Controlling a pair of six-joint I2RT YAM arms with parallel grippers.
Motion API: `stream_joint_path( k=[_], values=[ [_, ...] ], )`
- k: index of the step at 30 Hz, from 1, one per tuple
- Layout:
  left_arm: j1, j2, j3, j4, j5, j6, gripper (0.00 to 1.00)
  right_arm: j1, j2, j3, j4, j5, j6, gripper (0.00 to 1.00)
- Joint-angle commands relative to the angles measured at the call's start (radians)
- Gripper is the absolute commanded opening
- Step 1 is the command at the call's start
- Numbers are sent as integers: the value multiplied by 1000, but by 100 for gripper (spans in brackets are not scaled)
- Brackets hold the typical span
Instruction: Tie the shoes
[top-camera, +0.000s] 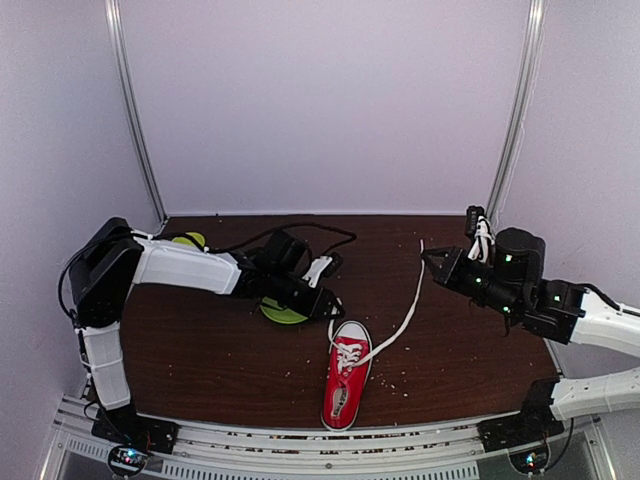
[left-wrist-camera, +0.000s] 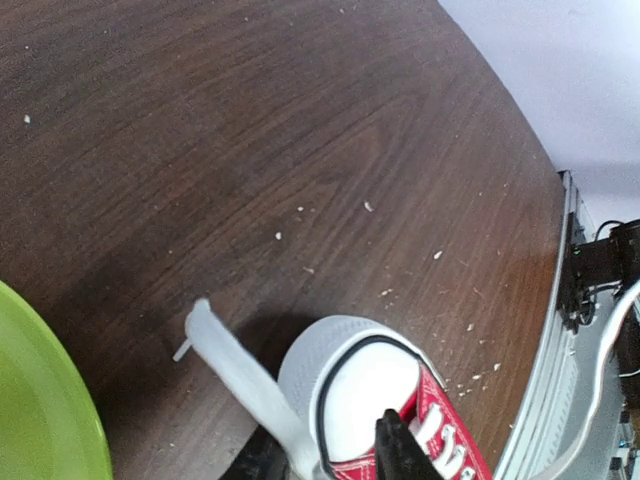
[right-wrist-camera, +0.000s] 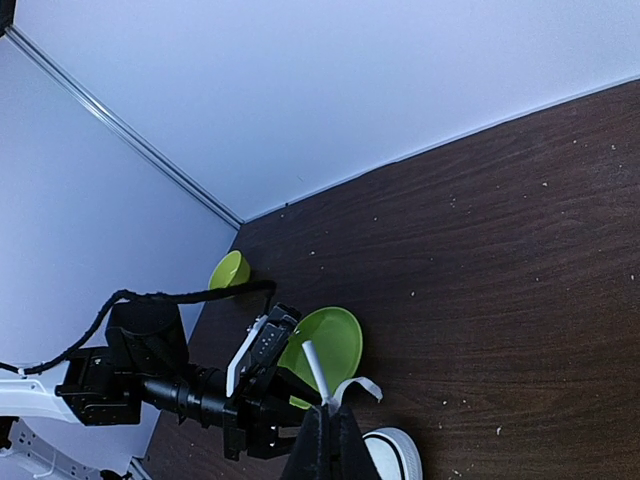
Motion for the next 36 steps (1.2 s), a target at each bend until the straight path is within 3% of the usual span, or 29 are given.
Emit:
stream_joint_path(
  k=[1,3,6,12,20,30,36],
  values=[
    [4,25,71,-37,-23,-37,51,6,-8,-15,-7,36,7,0],
    [4,21,72,-107,-60,-42,60,6,-9,-17,-8,41,3,0],
    [3,-12,20,-150,-79,-69,66,7,-6,-18,-2,44,1,0],
    [-8,-57,-93,-49,11,-178,67,6,24,-15,17,31,-4,0],
    [-67,-26,12,-134,-67,-147,68,6,35,-6,17,20,-9,0],
    [-116,52,158,-273,-202,-76,66,6,19,-20,9,24,-10,0],
    [-123,92,196,-343,-231,-54,49,7,10,-23,10,24,-14,0]
  ],
)
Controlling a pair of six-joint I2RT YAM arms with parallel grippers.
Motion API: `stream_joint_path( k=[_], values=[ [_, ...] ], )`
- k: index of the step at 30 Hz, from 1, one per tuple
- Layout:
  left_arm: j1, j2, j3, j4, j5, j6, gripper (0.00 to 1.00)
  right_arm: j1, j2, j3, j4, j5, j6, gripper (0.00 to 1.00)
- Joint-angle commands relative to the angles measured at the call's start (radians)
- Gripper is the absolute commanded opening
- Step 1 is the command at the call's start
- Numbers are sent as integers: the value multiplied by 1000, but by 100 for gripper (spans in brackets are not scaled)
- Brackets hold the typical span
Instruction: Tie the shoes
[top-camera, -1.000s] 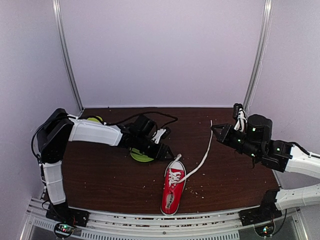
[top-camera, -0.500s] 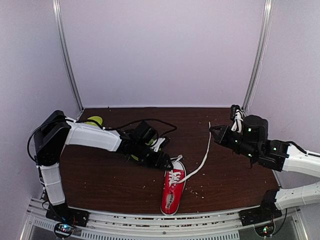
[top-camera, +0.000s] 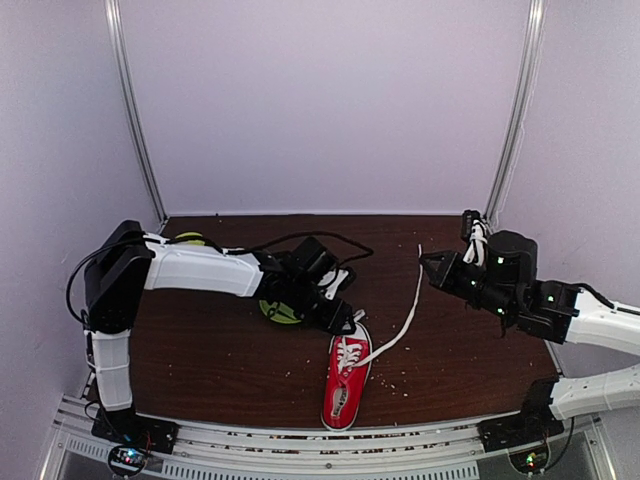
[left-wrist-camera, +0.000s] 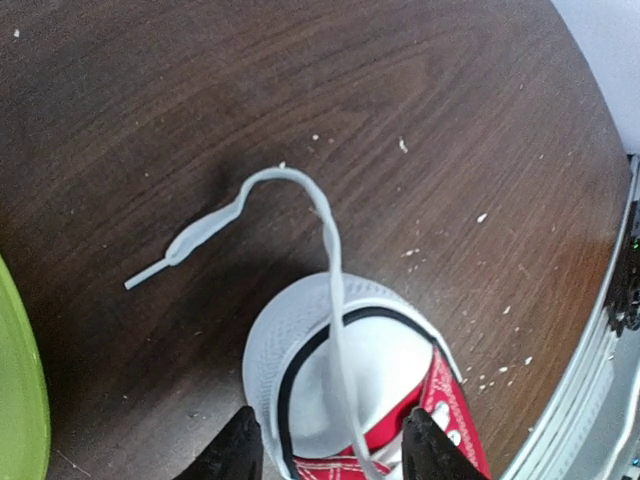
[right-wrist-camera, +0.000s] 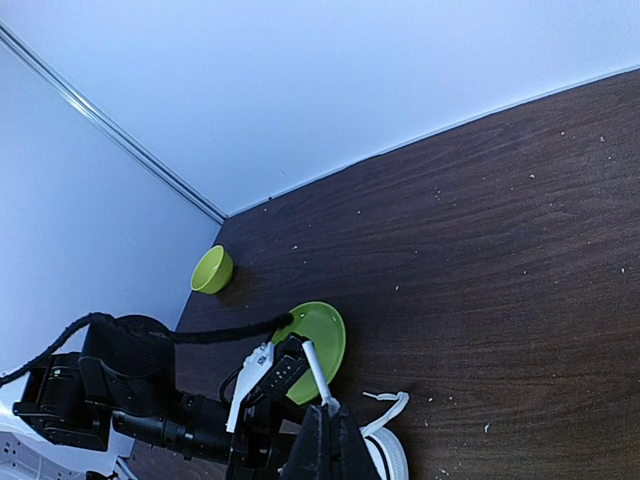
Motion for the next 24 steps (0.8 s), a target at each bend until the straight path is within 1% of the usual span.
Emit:
stream_joint_path(
  k=[1,4,5,6,7,9,14,16,19,24],
  values=[
    [-9,30,38,-86,-55,44,46,6,-24,-13,8,4,-16,0],
    [-11,33,41,-94,-54,58,44,8,-24,-15,7,6,-19,0],
    [-11,36,41,-95,-51,61,41,7,-23,-15,6,7,-18,0],
    [-11,38,42,-95,-47,63,36,7,-23,-15,7,7,-19,0],
    [-11,37,40,-95,-45,63,28,7,-23,-14,6,7,-19,0],
    [-11,23,28,-86,-48,60,17,7,-24,-13,5,8,-19,0],
    [-11,-76,-55,-5,-47,63,1,7,-25,6,-17,19,-33,0],
    [-11,-131,-102,68,0,70,0,7,-20,17,-20,19,-38,0],
    [-11,-170,-161,196,125,87,0,7,-3,39,-17,5,-50,0],
    [-11,-145,-175,303,347,99,0,18,32,104,-23,2,-78,0]
  ],
)
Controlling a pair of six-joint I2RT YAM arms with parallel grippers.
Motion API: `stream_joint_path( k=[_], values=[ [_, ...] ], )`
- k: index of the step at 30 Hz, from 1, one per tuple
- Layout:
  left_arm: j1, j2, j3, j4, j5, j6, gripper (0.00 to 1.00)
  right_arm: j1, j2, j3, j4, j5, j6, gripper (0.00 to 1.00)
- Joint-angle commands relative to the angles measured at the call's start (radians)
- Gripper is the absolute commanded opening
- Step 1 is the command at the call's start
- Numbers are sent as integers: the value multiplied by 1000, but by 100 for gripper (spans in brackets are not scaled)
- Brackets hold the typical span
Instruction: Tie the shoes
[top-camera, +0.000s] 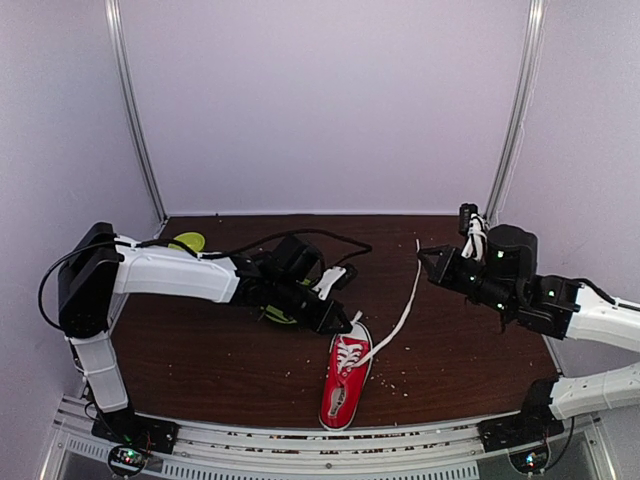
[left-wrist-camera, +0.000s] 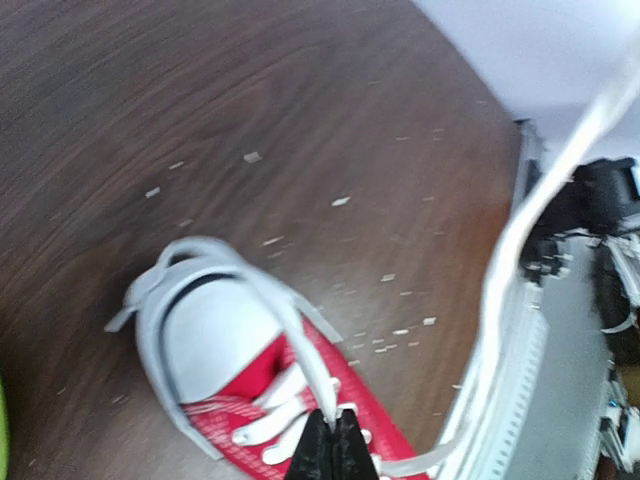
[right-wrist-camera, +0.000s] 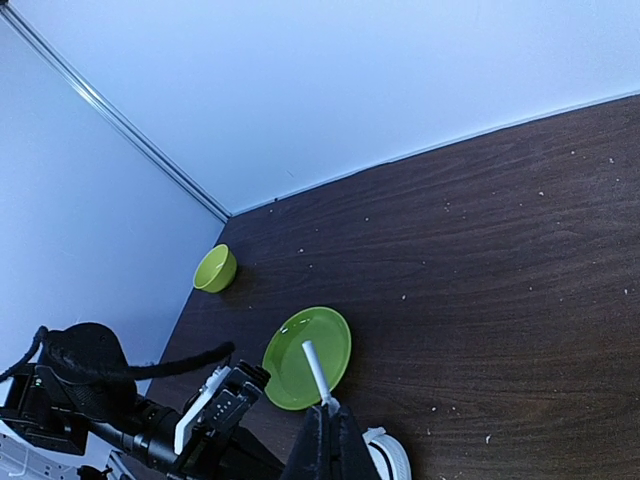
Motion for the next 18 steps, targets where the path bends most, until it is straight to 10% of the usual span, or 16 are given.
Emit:
stream_joint_path(
  k=[1,18],
  values=[
    [-3,5,-20,187,243,25,0,14,27,85,-9,6,-41,0],
    [-3,41,9,241,381,32,0,17,138,237,26,-60,-90,0]
  ],
)
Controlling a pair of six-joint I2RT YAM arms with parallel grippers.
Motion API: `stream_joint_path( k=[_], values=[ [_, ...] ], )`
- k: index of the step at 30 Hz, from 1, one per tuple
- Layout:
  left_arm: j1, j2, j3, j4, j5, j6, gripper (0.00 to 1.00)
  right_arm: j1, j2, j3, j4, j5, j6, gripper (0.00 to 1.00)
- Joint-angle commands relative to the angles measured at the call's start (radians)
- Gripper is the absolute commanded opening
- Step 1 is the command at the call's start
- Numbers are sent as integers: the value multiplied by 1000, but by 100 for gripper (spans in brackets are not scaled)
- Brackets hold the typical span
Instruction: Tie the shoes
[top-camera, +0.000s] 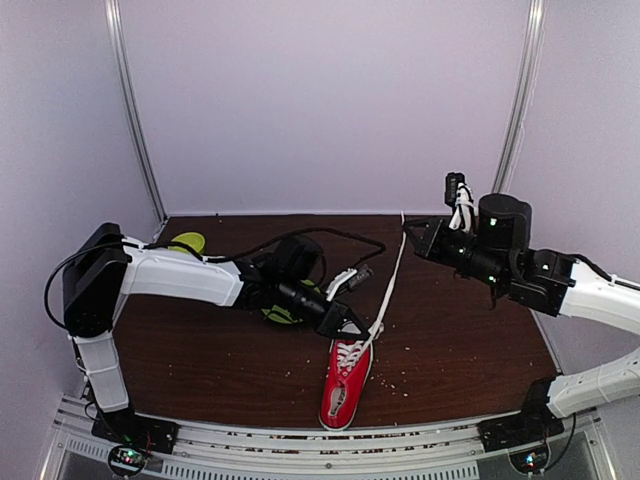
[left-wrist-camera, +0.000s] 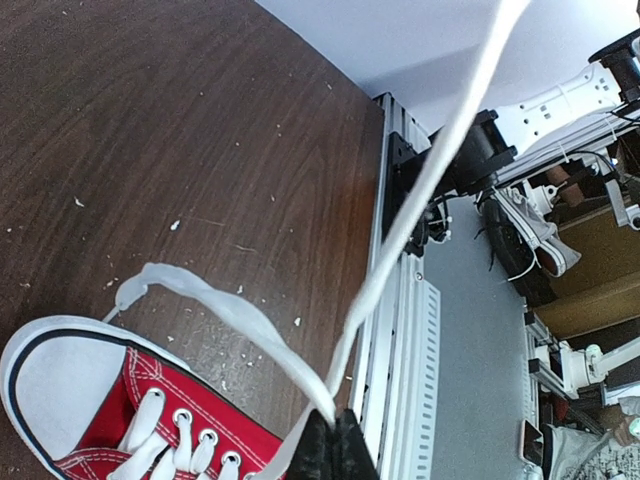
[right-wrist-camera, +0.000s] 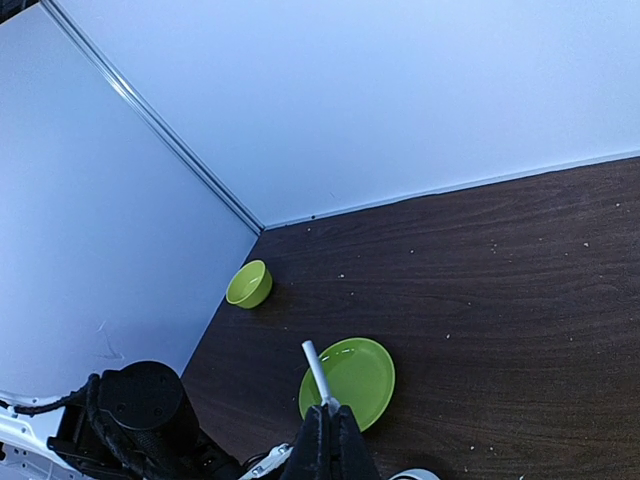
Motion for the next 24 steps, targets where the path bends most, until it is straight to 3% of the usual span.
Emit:
stream_joint_path(
  k=[1,11,24],
  values=[
    [-3,19,25,41,19,15,0,6,13,33,30,-36,-20,0],
    [-3,35,31,40,-33,0,3,10,24,37,40,-49,-14,0],
    [-3,59,51,66,6,-10,13,9,40,41,51,-55,-6,0]
  ],
)
